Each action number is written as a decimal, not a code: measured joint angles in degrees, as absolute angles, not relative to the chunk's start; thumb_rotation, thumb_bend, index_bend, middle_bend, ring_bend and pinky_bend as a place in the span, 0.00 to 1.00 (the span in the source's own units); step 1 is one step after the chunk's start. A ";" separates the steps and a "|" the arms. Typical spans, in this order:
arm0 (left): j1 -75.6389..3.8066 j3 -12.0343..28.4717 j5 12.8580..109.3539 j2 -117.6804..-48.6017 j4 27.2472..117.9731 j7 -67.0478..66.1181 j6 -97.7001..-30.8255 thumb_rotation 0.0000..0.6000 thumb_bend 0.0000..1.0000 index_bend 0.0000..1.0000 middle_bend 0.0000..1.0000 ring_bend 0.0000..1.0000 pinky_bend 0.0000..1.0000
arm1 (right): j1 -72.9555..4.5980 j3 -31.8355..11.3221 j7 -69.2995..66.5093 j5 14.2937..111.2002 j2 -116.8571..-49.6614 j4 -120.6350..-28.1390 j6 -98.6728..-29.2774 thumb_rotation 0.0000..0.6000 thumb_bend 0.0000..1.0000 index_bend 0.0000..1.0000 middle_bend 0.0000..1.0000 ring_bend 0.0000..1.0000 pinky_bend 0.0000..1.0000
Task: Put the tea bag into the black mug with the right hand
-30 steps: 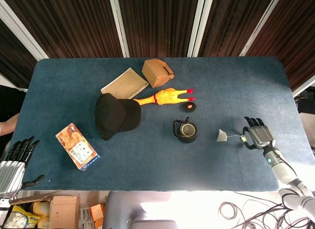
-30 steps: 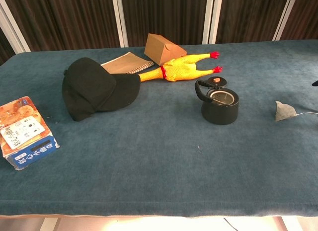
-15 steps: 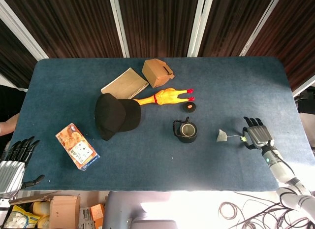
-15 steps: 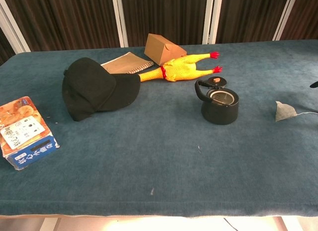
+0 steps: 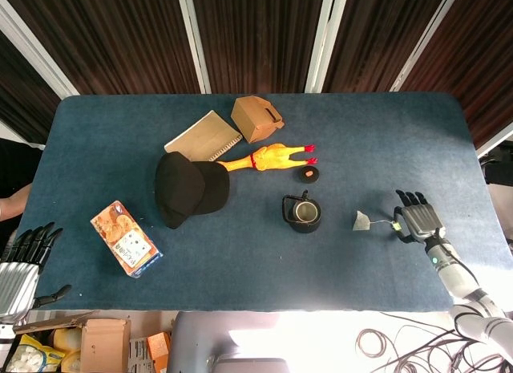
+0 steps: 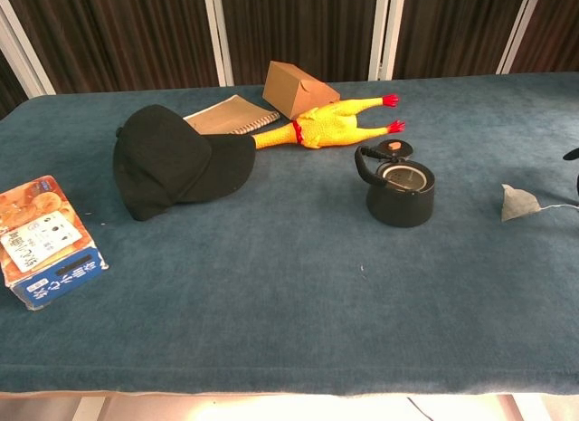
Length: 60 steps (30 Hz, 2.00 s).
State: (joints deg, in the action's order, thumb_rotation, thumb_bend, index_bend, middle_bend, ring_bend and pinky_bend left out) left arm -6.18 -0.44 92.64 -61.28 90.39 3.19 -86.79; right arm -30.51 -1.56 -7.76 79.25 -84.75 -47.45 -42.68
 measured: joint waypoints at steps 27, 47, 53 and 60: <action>-6.06 -0.41 92.85 -61.26 90.27 3.51 -87.12 1.00 0.00 0.00 0.00 0.00 0.07 | -30.12 -2.09 -8.66 78.99 -84.54 -47.58 -43.81 1.00 0.29 0.55 0.00 0.00 0.00; -6.05 -0.48 93.17 -61.05 90.31 4.12 -87.28 1.00 0.00 0.00 0.00 0.00 0.07 | -28.81 -6.27 -6.53 80.85 -70.58 -72.48 -57.39 1.00 0.29 0.54 0.00 0.00 0.00; -6.15 -0.47 93.12 -61.00 90.29 4.28 -87.10 1.00 0.00 0.00 0.00 0.00 0.07 | -29.32 -8.73 -2.07 79.38 -65.69 -82.21 -59.02 1.00 0.29 0.54 0.00 0.00 0.00; -6.10 -0.37 92.91 -60.84 90.28 4.61 -87.18 1.00 0.00 0.00 0.00 0.00 0.07 | -30.65 -10.79 3.13 77.46 -63.03 -89.37 -59.54 1.00 0.29 0.54 0.00 0.00 0.00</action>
State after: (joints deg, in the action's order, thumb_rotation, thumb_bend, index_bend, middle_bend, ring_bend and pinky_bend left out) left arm -6.10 -0.37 92.91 -60.84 90.28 4.61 -87.18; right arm -30.65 -10.79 3.13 77.46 -63.03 -89.37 -59.54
